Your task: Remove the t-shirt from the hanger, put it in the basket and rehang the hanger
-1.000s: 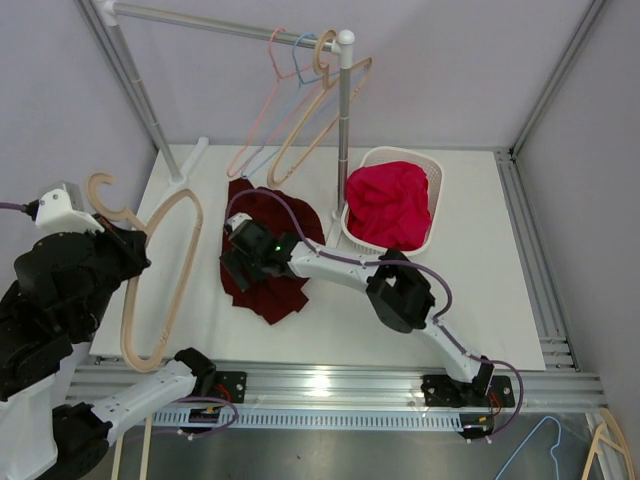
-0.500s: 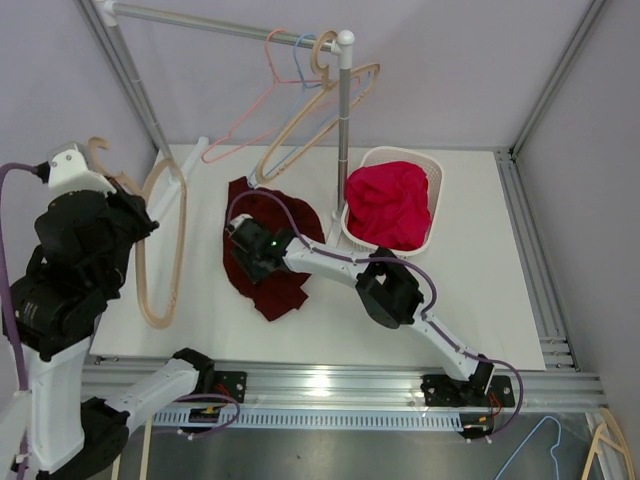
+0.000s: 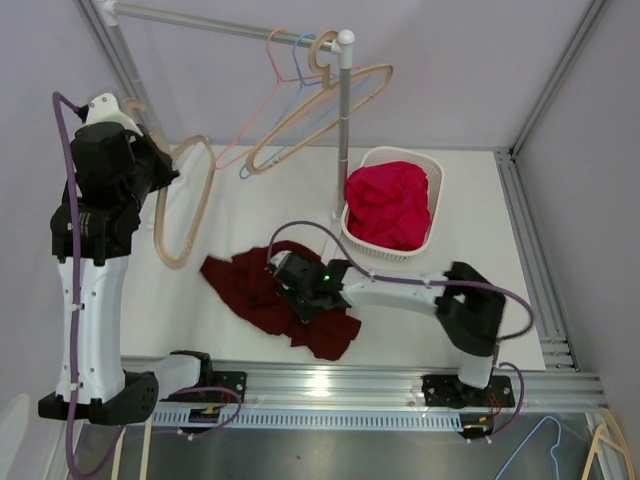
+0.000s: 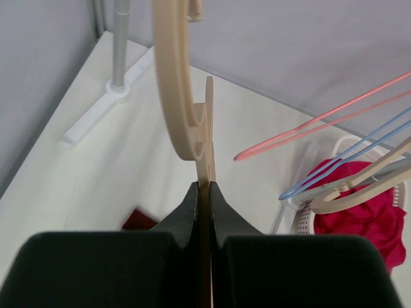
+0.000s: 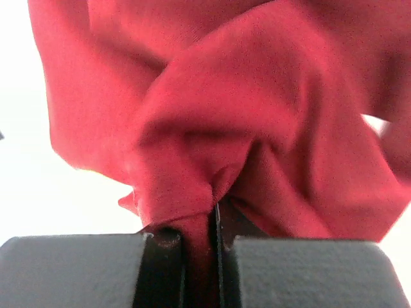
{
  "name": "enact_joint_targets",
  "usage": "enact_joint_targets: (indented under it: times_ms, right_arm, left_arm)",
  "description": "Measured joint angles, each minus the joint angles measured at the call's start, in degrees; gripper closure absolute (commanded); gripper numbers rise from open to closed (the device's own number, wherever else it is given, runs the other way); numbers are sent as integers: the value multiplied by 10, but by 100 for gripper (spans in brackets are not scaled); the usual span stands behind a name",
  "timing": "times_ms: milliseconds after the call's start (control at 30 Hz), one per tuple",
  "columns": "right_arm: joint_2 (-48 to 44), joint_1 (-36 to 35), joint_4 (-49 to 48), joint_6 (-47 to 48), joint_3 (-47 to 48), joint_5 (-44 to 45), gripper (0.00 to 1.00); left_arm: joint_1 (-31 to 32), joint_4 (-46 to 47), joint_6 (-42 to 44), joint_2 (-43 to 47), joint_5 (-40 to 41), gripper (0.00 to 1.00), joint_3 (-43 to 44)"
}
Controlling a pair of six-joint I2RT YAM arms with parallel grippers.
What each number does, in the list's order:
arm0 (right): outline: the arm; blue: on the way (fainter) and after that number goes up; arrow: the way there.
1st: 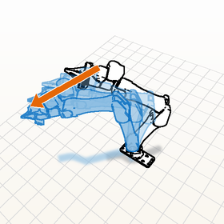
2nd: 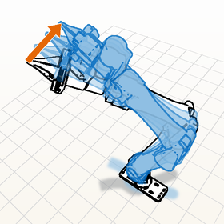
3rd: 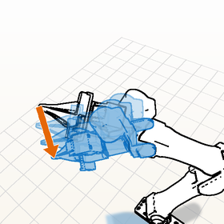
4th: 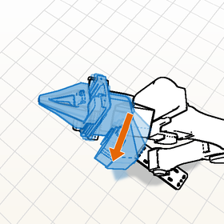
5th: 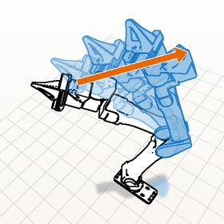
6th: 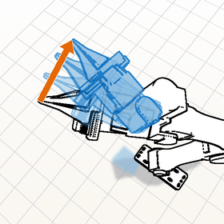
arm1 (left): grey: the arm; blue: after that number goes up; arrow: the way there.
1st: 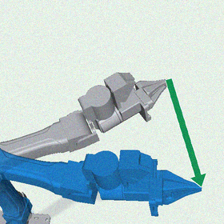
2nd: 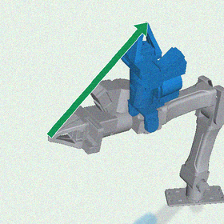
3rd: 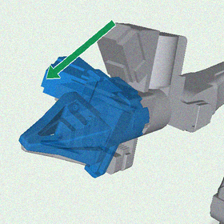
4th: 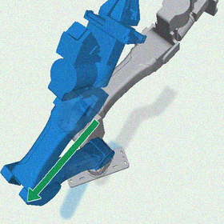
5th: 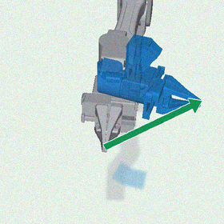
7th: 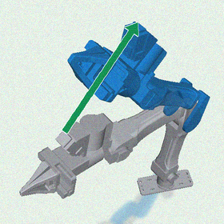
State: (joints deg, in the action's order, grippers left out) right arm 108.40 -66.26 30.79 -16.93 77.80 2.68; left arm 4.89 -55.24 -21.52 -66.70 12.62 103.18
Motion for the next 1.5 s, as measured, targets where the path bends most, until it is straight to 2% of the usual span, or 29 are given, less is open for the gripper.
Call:
enact_joint_targets:
  times_ms: [100, 200, 267, 367, 667, 933, 1300, 1400, 1500]
  right_arm:
    - [-127, 14, 36, -3, -32, 20, 100]
    - [-257, 61, 51, -7, -25, 39, 100]
    - [-322, 110, 71, -10, 1, 49, 100]
    - [-358, 190, 99, -8, 79, 60, 100]
    - [-267, 331, 160, 24, 325, 66, 100]
    - [-170, 417, 174, 31, 479, 49, 100]
    - [-138, 504, 165, 37, 533, 10, 100]
    - [-154, 510, 131, 34, 462, 9, 100]
    - [-166, 511, 95, 26, 353, 2, 100]
  left_arm:
    - [-4, 33, 7, -17, -43, 99, 0]
    - [-4, 55, 12, -39, -81, 99, 19]
    - [-5, 70, 17, -59, -101, 99, 42]
    - [-5, 87, 26, -90, -117, 99, 75]
    - [-5, 99, 67, -122, -97, 99, 110]
    - [-5, 159, 103, -127, -104, 99, 102]
    - [-5, 246, 158, -166, -160, 99, 94]
    - [-5, 263, 160, -187, -167, 99, 93]
    - [-5, 272, 160, -208, -176, 99, 98]
